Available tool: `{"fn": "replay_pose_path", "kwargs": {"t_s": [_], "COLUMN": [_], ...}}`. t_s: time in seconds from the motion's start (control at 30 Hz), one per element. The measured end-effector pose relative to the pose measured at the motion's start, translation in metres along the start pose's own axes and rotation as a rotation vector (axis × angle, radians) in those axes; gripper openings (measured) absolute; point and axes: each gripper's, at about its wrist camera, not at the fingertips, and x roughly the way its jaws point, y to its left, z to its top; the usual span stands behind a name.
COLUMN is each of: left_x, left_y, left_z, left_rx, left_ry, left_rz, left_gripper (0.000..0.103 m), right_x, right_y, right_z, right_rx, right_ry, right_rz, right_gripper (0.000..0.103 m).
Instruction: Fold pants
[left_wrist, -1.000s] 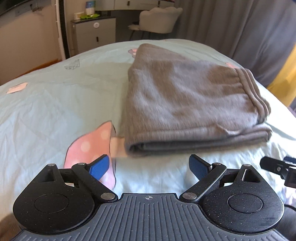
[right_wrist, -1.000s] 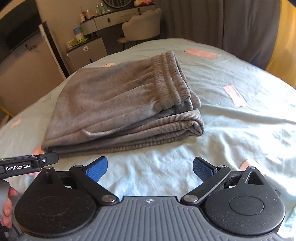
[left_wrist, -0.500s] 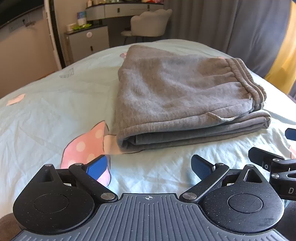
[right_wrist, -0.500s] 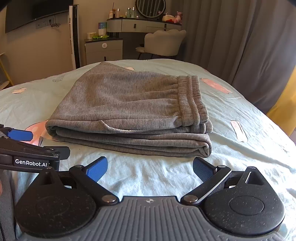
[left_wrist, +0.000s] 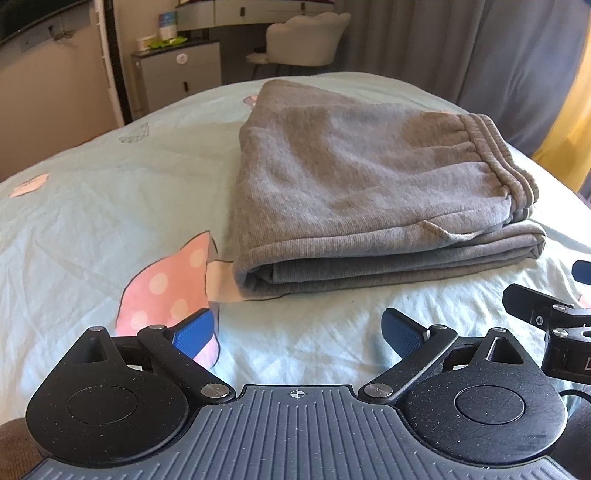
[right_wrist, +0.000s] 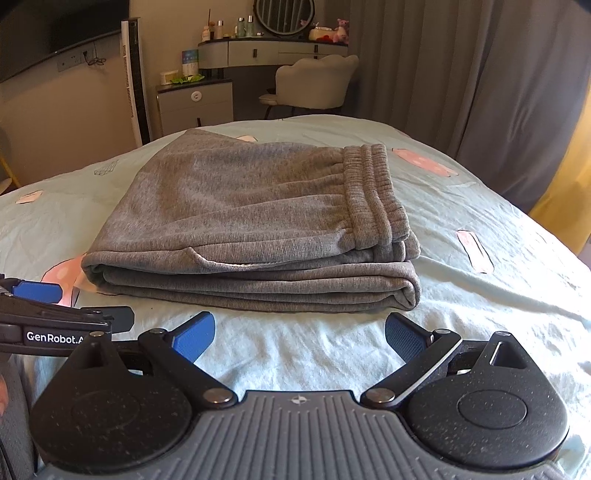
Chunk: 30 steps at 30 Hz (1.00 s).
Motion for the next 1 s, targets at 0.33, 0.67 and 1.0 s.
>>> {"fn": "replay_pose_path", "kwargs": {"t_s": [0.33,0.67,1.0], "left_x": [0.0012,0.0029,0.0031], "left_y": [-0.0007,-0.0009,-0.0023], "left_z": [-0.0006,-0.0012,-0.0018], "left_rx": [0.007,0.003,0.014], "left_ry": [0.005,0.012,0.013], "left_rz": [0.005,0.008,0.015], "left_gripper": [0.100,0.101,0.101], "right_x": [0.0002,0.0001,0.0003], "right_y": [0.0007,-0.0002,-0.0020], "right_z": [-0.0001,-0.0006,-0.0003], "right_rx": [-0.010,-0.006,-0.001], "right_ry": [0.005,0.003,0.002], "right_rz": [-0.003,-0.002,-0.004], "right_gripper": [0.099,0.099,0.099]}}
